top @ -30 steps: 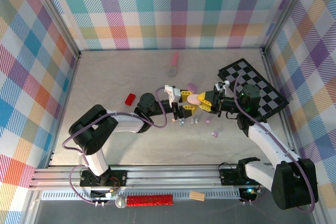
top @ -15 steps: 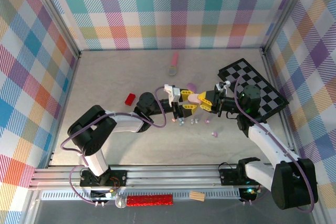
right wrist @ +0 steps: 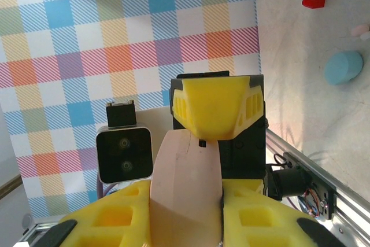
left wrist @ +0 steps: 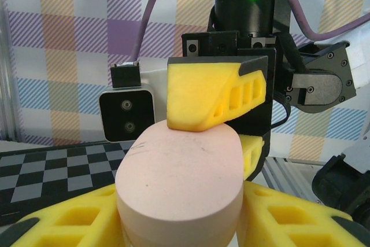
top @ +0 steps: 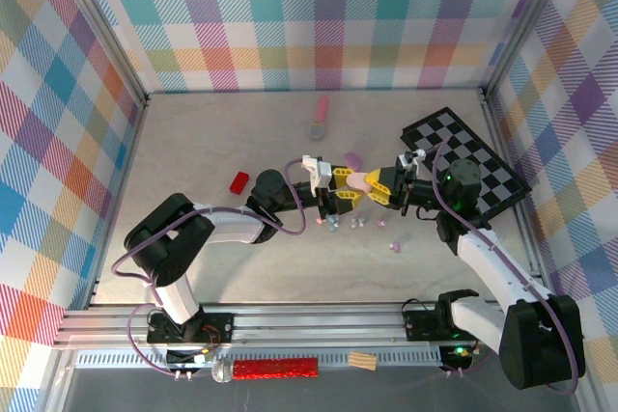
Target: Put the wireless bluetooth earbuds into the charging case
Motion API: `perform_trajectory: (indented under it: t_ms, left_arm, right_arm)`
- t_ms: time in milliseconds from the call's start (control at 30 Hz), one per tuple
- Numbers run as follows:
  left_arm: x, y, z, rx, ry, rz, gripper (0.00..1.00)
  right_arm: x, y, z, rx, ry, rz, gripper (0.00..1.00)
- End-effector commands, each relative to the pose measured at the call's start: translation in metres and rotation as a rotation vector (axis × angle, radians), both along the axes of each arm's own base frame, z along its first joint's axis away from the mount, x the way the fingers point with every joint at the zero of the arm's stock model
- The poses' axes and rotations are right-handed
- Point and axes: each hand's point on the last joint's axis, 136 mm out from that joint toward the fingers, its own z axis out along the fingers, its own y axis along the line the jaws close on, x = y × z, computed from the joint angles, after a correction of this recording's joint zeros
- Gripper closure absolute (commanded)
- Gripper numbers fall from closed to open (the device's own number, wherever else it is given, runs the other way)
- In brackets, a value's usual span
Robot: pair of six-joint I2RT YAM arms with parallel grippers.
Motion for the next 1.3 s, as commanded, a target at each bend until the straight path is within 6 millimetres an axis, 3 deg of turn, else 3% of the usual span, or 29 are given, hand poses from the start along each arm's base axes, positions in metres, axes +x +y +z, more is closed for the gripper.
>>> perform_trajectory:
  t_ms: [0, 200, 233, 333, 400, 533, 667, 867, 1067, 1267]
  left_arm:
    - [-0.002, 0.002, 0.026, -0.060, -0.071, -0.022, 0.58]
    - [-0.003, 0.002, 0.026, -0.059, -0.067, -0.030, 0.63]
    - [-0.003, 0.002, 0.026, -0.060, -0.068, -0.031, 0.63]
    - [-0.003, 0.002, 0.026, -0.060, -0.072, -0.030, 0.65]
    - [-0.002, 0.004, 0.025, -0.056, -0.070, -0.030, 0.65]
    - [0.001, 0.012, 0.022, -0.048, -0.061, -0.013, 0.65]
    - [0.007, 0.024, 0.016, -0.033, -0.053, 0.009, 0.65]
    - [0.014, 0.047, 0.018, -0.028, -0.032, 0.034, 0.67]
    - [0.012, 0.059, 0.014, 0.017, -0.028, 0.050, 0.66]
    - [0.006, 0.060, 0.013, 0.026, -0.026, 0.033, 0.66]
  right_arm:
    - [-0.002, -0.002, 0.005, 0.002, -0.051, -0.007, 0.81]
    - [-0.002, -0.001, 0.005, 0.001, -0.048, 0.002, 0.78]
    - [-0.001, -0.001, 0.006, 0.001, -0.054, 0.001, 0.74]
    - [-0.002, -0.002, 0.007, -0.025, -0.078, 0.000, 0.40]
    - [-0.003, -0.003, 0.005, -0.080, -0.098, -0.011, 0.23]
    - [-0.002, -0.011, 0.000, -0.231, -0.157, -0.061, 0.10]
    - [0.005, -0.019, -0.001, -0.403, -0.278, -0.079, 0.06]
    - [0.009, -0.028, 0.006, -0.681, -0.600, -0.042, 0.04]
    - [0.000, -0.004, 0.024, -0.781, -0.953, 0.034, 0.04]
    - [0.014, 0.019, 0.021, -0.881, -1.082, 0.100, 0.04]
